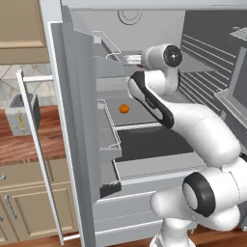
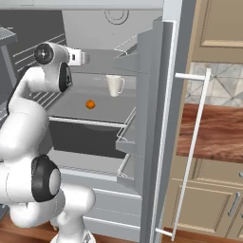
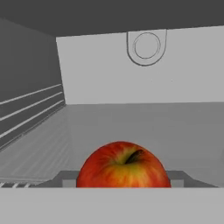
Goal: Pick the apple and tangerine from the fridge and place them on the plate next to the blender to make a fruit smoothie.
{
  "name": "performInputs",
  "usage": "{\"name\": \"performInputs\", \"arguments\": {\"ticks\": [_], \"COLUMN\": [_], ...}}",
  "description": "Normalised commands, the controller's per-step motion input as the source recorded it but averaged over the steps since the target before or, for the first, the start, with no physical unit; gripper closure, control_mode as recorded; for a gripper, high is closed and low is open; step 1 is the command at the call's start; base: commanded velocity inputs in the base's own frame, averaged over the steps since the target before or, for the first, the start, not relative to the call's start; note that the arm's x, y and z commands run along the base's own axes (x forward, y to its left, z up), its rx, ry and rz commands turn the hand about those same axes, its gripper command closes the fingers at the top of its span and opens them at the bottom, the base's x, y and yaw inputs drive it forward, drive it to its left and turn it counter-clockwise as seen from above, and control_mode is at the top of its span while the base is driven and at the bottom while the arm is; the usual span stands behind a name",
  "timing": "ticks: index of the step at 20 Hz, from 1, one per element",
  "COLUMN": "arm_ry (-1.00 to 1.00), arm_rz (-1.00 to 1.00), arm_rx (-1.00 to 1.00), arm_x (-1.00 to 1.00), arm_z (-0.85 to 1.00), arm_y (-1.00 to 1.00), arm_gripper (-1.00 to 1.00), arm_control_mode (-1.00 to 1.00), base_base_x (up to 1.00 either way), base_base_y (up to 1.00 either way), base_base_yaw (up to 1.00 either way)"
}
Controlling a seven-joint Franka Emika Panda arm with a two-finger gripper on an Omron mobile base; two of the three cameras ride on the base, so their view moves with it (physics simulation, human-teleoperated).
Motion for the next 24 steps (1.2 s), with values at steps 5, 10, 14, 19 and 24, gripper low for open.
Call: {"name": "performInputs", "arguments": {"ticks": [5,10,14,19,24], "arm_ry": [0.21,0.3,0.44,0.23,-0.03], "arm_rz": [0.0,0.0,-0.02,-0.05,0.0], "arm_rx": [-0.03,-0.06,-0.12,-0.05,0.0], "arm_x": [-1.0,-1.0,-1.0,-1.0,-0.49], "arm_z": [-0.36,-0.76,-1.0,-0.88,-0.16], "arm_y": [-0.36,-0.22,-0.01,-0.05,-0.01], "arm_gripper": [1.0,1.0,1.0,1.0,1.0], "arm_control_mode": [-1.0,-1.0,-1.0,-1.0,-1.0], "base_base_x": [0.0,0.0,0.0,0.0,0.0], "base_base_y": [0.0,0.0,0.0,0.0,0.0], "base_base_yaw": [0.0,0.0,0.0,0.0,0.0]}}
